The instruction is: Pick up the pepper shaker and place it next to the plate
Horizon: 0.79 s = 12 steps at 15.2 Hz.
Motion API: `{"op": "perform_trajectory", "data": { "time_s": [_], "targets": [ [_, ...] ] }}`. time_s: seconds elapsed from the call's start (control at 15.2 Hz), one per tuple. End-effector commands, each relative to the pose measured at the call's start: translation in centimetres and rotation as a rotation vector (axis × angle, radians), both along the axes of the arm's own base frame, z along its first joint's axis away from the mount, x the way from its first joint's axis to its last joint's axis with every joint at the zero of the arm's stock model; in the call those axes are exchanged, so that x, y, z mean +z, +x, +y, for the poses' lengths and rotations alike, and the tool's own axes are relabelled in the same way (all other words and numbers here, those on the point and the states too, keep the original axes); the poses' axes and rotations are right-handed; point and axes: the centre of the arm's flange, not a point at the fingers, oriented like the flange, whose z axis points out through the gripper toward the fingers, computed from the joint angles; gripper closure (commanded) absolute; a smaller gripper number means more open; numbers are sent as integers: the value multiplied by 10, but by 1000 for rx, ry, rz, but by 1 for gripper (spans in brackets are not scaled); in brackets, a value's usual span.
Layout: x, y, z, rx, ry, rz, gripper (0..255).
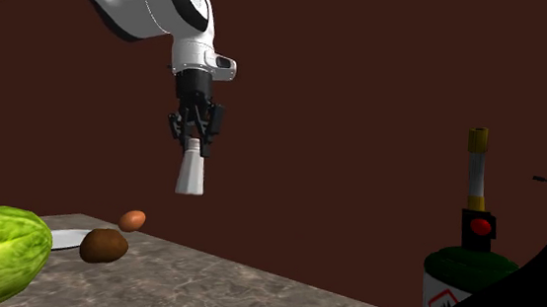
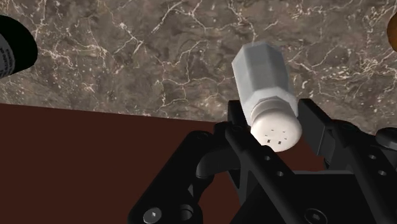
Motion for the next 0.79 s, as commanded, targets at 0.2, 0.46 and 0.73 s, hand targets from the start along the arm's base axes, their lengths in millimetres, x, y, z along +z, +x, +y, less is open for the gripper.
{"op": "perform_trajectory", "data": {
  "time_s": [0.2,0.46,0.73],
  "targets": [
    [1,-38,55,-1,0,0,255],
    [1,-69,98,-1,0,0,255],
    [2,-99,141,-1,0,0,255]
  ]
}}
